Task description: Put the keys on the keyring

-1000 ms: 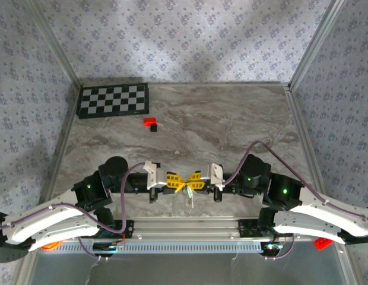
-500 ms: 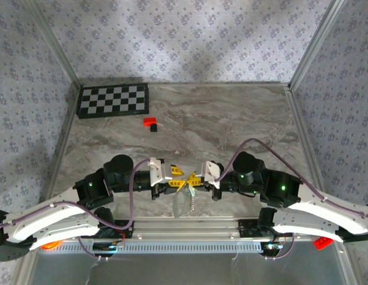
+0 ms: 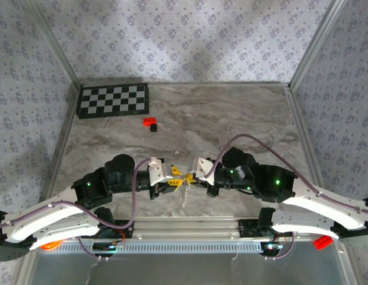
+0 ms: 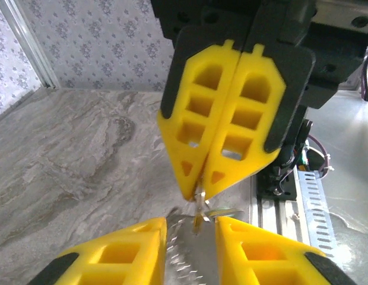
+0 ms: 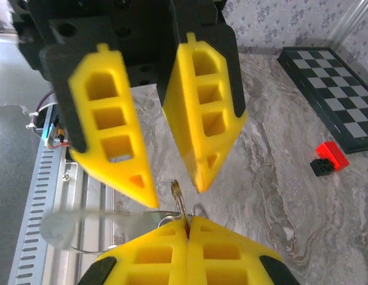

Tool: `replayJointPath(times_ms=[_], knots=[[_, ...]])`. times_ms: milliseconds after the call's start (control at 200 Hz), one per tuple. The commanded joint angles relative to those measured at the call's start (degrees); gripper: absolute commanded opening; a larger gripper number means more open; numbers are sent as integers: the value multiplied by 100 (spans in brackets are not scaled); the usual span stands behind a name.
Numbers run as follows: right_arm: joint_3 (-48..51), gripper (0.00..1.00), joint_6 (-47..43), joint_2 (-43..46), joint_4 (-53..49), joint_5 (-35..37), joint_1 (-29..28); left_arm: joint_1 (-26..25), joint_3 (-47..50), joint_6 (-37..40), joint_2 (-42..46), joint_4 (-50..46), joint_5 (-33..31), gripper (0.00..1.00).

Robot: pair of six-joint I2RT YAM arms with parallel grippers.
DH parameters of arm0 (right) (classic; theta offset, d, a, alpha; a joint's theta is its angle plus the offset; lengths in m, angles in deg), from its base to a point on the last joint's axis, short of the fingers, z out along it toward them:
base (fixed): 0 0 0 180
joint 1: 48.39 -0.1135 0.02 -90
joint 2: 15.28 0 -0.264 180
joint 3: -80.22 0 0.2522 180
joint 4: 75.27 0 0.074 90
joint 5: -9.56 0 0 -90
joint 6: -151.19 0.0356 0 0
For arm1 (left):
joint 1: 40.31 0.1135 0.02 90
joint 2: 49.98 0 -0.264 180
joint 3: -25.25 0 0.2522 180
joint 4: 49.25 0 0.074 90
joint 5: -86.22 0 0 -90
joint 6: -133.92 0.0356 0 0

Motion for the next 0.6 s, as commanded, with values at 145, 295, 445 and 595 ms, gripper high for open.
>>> replayJointPath(times_ms=[145,295,445,595], knots=[[-197,0,-100,-76,-74,116,15,-12,-245,101,-9,-83,12,31],[-160,0,-97,-75,-28,72,0,-12,-267,175,-62,-100,-188,27],[-128,0,-74,-85,-2,19,-13,-12,-283,224,-101,-41,-191,25],[-108,0,-53,-109,7,-8,-24,-11,-268,222,-103,37,-117,24]])
